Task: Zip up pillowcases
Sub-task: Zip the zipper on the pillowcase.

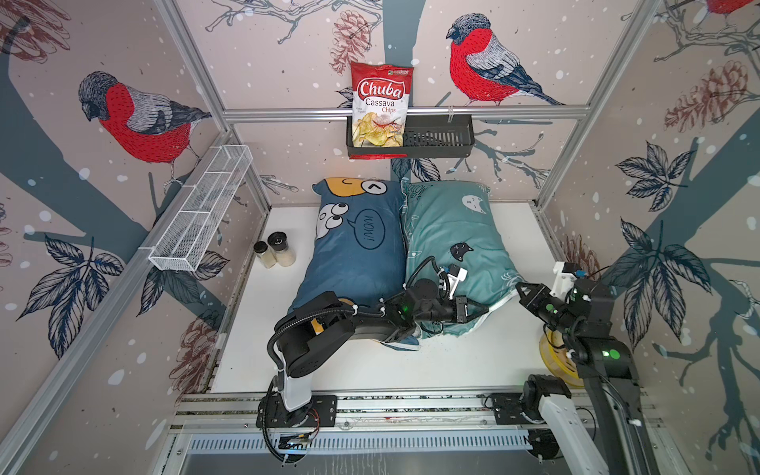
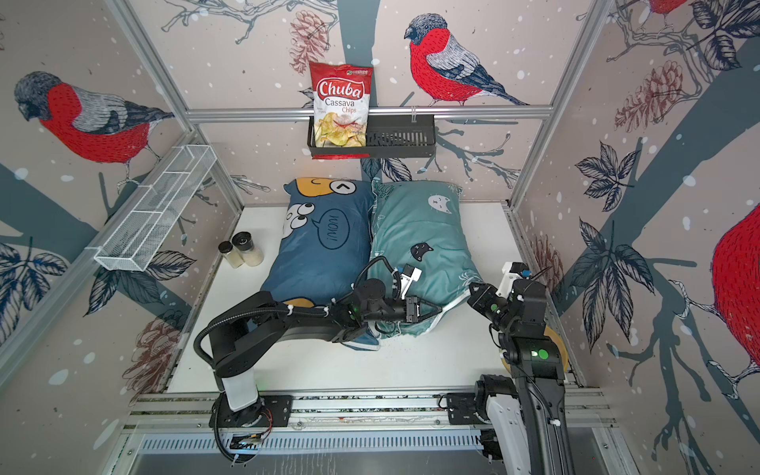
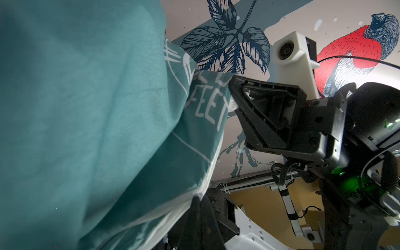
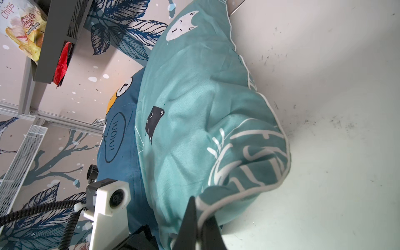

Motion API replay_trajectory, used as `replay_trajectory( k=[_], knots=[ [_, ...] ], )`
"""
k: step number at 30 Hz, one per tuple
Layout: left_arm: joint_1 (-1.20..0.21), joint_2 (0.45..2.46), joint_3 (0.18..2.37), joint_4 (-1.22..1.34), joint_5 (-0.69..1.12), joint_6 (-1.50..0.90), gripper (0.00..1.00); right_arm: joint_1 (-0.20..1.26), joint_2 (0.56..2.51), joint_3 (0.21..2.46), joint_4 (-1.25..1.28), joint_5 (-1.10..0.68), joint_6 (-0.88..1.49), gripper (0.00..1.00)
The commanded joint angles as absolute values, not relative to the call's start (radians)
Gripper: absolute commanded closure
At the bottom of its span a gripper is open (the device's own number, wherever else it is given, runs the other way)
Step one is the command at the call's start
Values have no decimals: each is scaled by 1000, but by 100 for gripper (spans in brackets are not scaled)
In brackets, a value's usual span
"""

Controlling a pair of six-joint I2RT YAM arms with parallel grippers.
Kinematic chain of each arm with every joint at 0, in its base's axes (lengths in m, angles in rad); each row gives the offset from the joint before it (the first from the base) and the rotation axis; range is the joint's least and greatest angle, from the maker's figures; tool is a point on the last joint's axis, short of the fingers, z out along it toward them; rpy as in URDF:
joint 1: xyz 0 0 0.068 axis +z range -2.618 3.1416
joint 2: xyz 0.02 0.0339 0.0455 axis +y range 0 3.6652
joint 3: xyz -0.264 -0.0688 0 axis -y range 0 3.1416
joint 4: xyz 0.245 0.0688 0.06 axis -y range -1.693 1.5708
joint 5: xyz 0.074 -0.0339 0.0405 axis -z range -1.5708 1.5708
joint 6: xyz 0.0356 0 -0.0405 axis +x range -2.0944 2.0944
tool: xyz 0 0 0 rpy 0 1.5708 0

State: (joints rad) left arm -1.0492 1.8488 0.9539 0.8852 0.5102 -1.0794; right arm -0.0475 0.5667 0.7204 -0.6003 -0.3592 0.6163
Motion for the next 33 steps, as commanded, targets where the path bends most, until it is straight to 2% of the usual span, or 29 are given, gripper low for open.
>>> replay_trajectory(
  k=[1, 23, 33],
  knots=[
    [-1056, 1827, 953, 786, 516, -1008, 100, -62, 589, 746, -485, -289, 567, 100],
    [-1077, 1691, 944, 431, 415, -788, 100, -133, 711, 816, -445, -178, 437, 100],
    [-1080, 1658, 883, 379, 365, -763, 100, -147, 733, 819, -426, -154, 414, 100]
  ],
)
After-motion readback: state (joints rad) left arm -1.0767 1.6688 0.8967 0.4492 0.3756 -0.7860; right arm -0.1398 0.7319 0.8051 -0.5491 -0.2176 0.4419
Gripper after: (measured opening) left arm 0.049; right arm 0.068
